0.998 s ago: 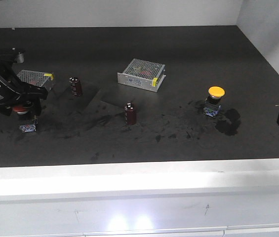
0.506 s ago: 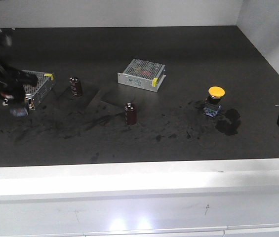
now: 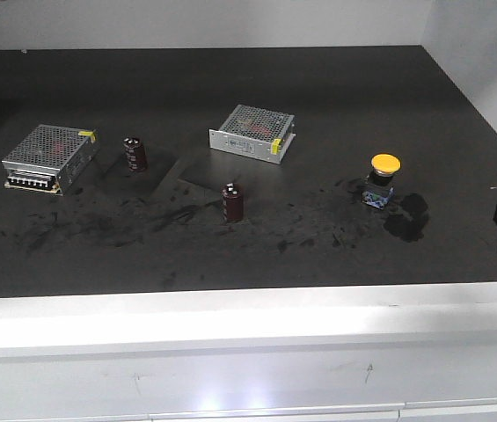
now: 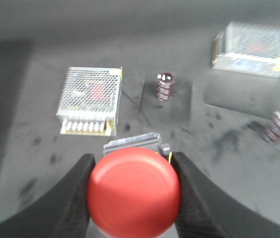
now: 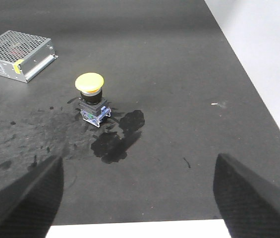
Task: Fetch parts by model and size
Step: 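Lift the red-capped button with the left gripper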
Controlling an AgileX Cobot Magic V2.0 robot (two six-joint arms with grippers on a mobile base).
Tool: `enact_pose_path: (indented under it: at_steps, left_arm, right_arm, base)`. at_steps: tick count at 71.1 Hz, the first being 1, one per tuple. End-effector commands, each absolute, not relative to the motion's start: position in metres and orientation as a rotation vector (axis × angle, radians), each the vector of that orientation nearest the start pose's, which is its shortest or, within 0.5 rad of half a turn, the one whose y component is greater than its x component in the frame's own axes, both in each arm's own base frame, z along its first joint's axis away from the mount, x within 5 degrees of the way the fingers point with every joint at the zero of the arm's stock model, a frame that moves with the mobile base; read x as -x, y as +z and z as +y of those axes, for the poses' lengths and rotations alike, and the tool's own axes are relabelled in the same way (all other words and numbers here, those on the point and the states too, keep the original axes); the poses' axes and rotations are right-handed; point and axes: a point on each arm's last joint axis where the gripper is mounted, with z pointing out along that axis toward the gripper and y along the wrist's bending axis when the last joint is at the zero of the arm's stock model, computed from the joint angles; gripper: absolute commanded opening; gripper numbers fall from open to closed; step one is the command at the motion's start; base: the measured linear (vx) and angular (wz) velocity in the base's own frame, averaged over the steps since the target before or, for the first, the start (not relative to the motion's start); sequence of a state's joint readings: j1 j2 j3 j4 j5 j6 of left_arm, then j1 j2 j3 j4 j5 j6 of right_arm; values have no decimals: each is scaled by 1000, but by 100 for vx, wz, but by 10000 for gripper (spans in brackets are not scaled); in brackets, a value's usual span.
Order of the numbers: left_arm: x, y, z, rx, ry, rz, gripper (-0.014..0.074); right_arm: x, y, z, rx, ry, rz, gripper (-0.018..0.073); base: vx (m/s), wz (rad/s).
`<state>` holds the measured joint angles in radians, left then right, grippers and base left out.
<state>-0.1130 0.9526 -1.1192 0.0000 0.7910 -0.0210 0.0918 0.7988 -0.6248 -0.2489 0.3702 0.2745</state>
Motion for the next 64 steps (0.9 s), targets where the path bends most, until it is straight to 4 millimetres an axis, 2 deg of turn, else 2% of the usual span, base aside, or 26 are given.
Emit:
enact_pose_path:
  at_steps: [1, 16, 23, 35, 51, 64]
  left_arm:
    - [-142, 421, -17, -75, -112, 1917, -6]
    - [-69, 392, -9, -68, -120, 1849, -6]
    - [-51, 378, -7, -70, -119, 1887, -6]
    - [-46, 362, -6, -74, -114, 1989, -6]
    - [-47, 362, -6, -73, -115, 1980, -6]
    - [-47, 362, -6, -73, -113, 1982, -6]
  right_arm:
    - [-167, 332, 9, 17, 6, 1902, 592]
    - [-167, 332, 9, 17, 7, 1901, 592]
    - [-167, 332, 9, 17, 7, 1900, 592]
    - [-168, 333, 9, 19, 9, 1892, 592]
    - [-170, 332, 13, 56, 13, 1905, 592]
    - [-195, 338, 30, 159, 9, 2031, 579]
  base:
    - [0, 0]
    - [0, 0]
    - [0, 0]
    - [0, 0]
    - [0, 0]
    - [0, 0]
